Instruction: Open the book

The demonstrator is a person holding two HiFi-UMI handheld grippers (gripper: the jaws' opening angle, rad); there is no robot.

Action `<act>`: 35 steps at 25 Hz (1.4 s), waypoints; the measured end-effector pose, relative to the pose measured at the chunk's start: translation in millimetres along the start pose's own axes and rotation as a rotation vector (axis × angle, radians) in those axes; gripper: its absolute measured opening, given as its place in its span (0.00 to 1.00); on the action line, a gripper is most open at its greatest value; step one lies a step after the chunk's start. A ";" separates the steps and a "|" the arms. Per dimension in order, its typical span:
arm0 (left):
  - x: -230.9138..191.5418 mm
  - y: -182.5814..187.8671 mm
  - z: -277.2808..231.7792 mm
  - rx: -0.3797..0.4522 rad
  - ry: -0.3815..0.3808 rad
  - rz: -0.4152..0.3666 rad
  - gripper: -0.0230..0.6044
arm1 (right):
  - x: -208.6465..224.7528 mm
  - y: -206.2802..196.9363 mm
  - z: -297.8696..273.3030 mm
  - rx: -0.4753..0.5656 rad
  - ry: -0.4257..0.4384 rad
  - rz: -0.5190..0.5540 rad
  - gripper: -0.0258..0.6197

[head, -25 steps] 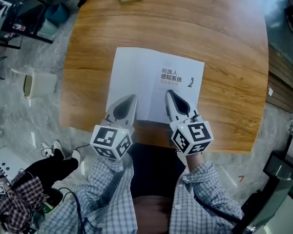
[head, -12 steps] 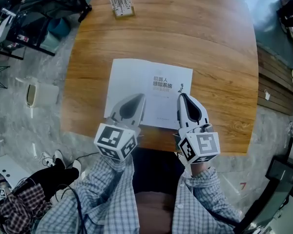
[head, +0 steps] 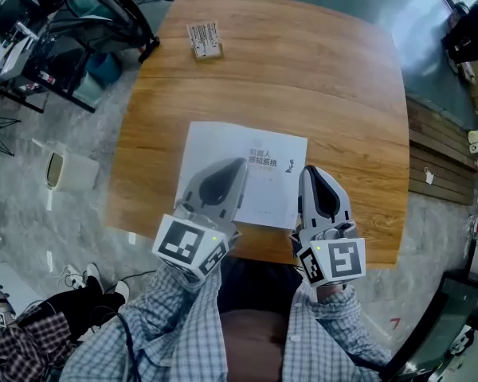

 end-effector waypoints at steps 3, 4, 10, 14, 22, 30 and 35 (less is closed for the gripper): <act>1.6 11.0 0.0 0.036 -0.019 -0.011 0.05 | -3.4 15.3 1.8 0.060 -0.002 0.022 0.08; 2.1 13.3 -0.3 0.046 -0.024 -0.009 0.05 | -4.7 20.8 3.5 0.086 -0.002 0.029 0.08; 3.1 19.6 -1.0 0.069 -0.040 -0.011 0.05 | -14.4 34.2 5.9 0.126 0.003 0.081 0.07; 2.9 17.8 -3.4 0.073 -0.041 -0.037 0.05 | -15.9 31.1 2.1 0.122 0.003 0.069 0.07; 3.4 16.9 -6.9 0.072 -0.046 -0.013 0.05 | -15.9 29.8 -2.1 0.115 0.014 0.069 0.07; 4.3 14.0 -7.9 0.065 -0.047 -0.019 0.05 | -15.3 28.3 -2.6 0.109 0.020 0.081 0.07; 3.5 14.0 -8.6 0.061 -0.045 -0.019 0.05 | -16.5 28.9 -4.1 0.100 0.024 0.097 0.07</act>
Point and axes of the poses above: the fingertips, and each gripper's own axes: z backward along the fingers, x to its right, y out of its top, the point moved 1 cm from there along z, backward along the fingers, and after that the axes turned 13 degrees about y, right-handed, at the moved point
